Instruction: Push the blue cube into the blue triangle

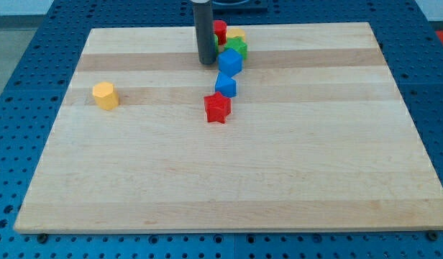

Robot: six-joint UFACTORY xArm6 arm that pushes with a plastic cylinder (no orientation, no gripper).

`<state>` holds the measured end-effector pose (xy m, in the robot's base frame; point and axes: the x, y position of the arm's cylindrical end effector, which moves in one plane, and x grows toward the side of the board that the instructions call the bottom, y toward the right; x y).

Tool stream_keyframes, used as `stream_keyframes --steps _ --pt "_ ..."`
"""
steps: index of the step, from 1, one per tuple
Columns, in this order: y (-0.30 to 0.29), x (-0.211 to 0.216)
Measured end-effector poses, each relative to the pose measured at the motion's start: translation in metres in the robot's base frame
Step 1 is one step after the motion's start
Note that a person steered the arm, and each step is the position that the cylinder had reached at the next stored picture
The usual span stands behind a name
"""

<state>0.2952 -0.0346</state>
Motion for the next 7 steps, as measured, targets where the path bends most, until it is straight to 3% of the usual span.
stream_keyframes --steps 2,4,5,6,7 --pt "0.037 0.037" --pt "0.045 0.143" --pt "0.045 0.143" --pt "0.096 0.162" --pt "0.185 0.164"
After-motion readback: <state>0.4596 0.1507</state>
